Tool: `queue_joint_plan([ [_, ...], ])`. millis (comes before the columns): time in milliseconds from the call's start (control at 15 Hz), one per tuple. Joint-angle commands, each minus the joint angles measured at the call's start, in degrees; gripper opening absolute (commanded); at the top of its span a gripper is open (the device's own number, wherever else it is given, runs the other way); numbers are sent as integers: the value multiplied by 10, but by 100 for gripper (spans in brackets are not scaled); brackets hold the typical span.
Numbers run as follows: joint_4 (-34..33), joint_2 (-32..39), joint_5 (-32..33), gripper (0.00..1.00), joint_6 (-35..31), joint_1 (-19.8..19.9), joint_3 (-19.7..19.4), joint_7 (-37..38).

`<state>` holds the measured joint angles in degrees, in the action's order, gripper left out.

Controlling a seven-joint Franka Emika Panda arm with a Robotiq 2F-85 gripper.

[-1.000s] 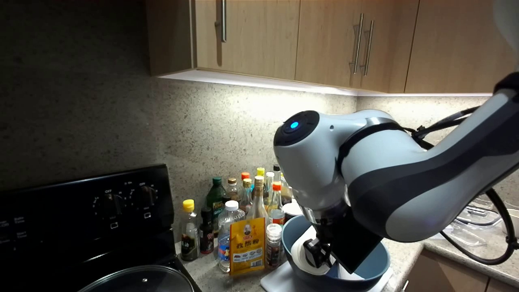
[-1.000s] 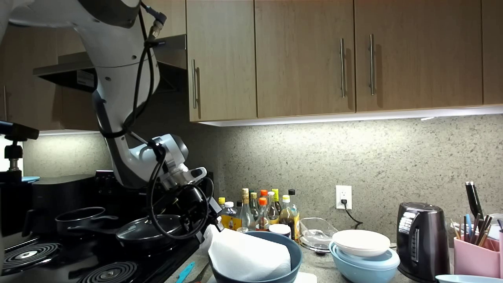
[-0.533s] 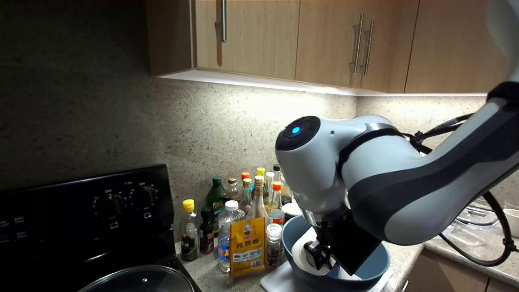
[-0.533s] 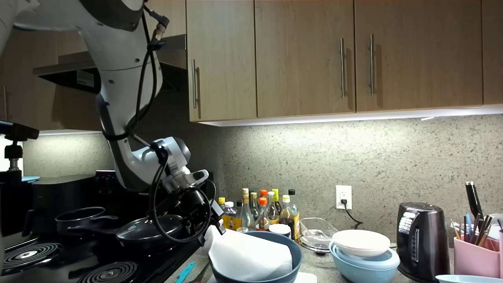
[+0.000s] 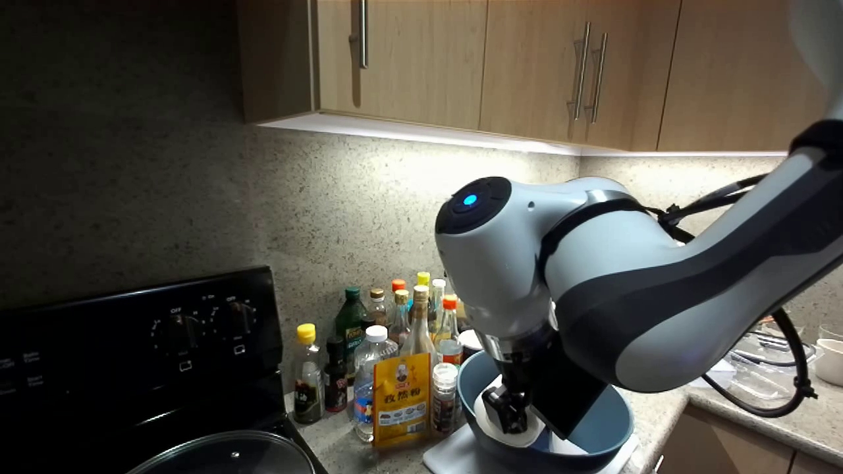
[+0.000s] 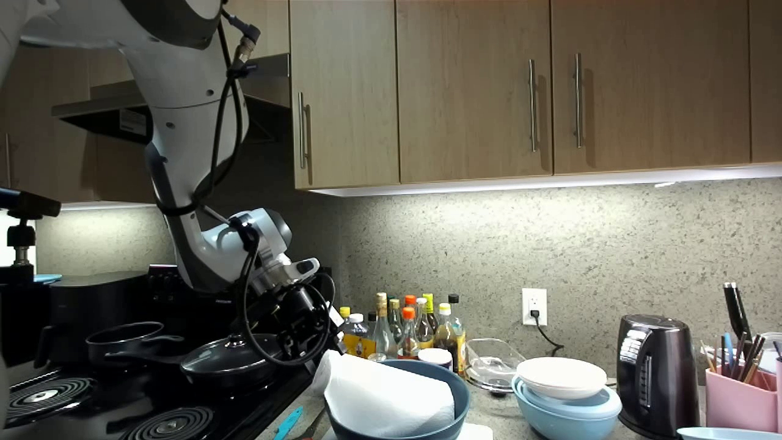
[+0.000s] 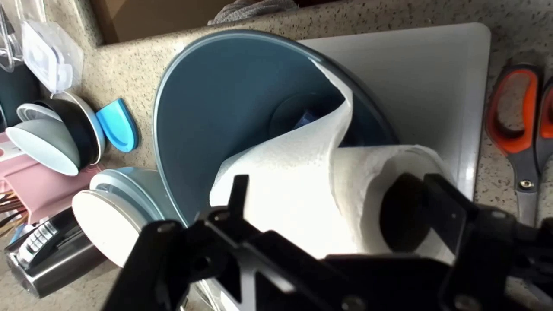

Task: Pick up the kitchen paper from the bowl and put it on the counter

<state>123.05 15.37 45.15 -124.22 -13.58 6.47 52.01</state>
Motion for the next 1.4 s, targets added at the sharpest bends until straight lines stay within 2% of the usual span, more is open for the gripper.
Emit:
queue_joint_plan([
  [0, -11, 6, 42, 100, 13, -9, -7, 5],
  [333, -11, 14, 98, 100, 16, -3, -14, 31],
  [1267, 0, 47, 85, 100, 8, 4, -23, 29],
  [1333, 0, 48, 88, 75, 10, 3, -25, 30],
])
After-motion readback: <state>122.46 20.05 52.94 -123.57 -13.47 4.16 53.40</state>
